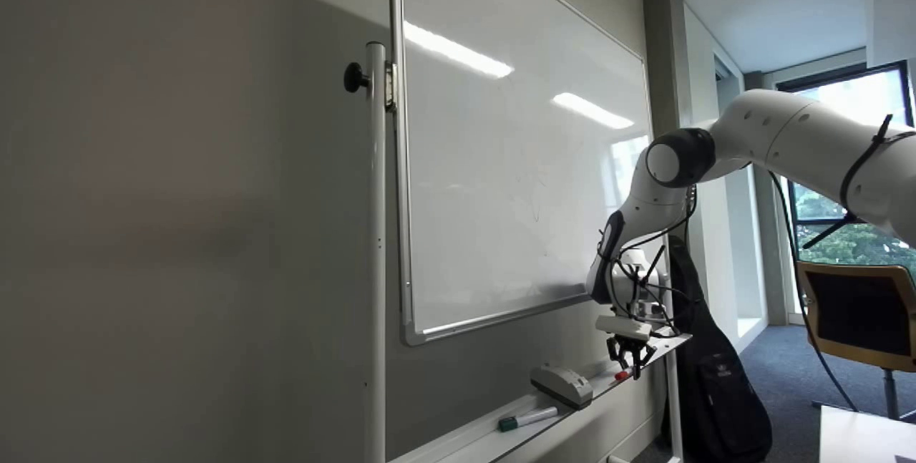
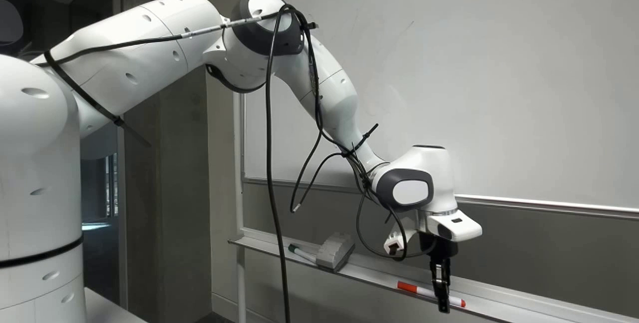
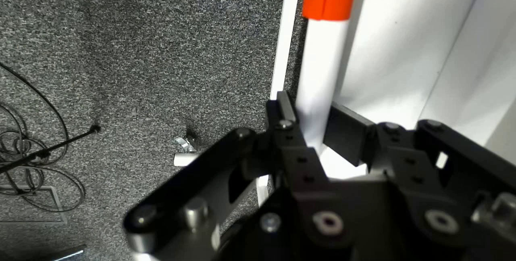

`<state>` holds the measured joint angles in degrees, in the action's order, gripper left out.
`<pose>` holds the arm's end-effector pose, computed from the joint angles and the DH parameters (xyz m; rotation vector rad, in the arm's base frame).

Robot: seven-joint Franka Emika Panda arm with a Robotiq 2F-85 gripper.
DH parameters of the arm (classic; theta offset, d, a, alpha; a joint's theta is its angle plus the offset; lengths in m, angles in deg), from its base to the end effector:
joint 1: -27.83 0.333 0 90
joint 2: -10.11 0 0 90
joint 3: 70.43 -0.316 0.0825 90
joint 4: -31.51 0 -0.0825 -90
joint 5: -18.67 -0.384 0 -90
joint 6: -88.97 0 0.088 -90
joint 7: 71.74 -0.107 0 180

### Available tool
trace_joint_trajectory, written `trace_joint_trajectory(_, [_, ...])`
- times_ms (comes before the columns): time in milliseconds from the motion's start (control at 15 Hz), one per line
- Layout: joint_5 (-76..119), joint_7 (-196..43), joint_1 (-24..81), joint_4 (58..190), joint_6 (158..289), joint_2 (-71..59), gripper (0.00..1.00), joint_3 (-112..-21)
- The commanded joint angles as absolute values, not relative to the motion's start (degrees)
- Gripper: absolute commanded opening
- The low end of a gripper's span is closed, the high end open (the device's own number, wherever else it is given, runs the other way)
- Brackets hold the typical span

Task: Move the orange marker slightly to the left

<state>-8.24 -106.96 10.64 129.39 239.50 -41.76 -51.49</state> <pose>0.5389 -0.3855 0.0948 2.2689 -2.1532 0.1434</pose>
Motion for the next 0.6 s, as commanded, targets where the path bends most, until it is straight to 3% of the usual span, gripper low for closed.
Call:
trace_joint_trajectory(0, [-6.55, -109.05, 10.15, 127.80, 237.87, -42.19, 0.05, -51.69])
trace_joint_trajectory(533, [-8.92, -101.86, 7.81, 135.66, 245.68, -35.45, 0.05, -54.88])
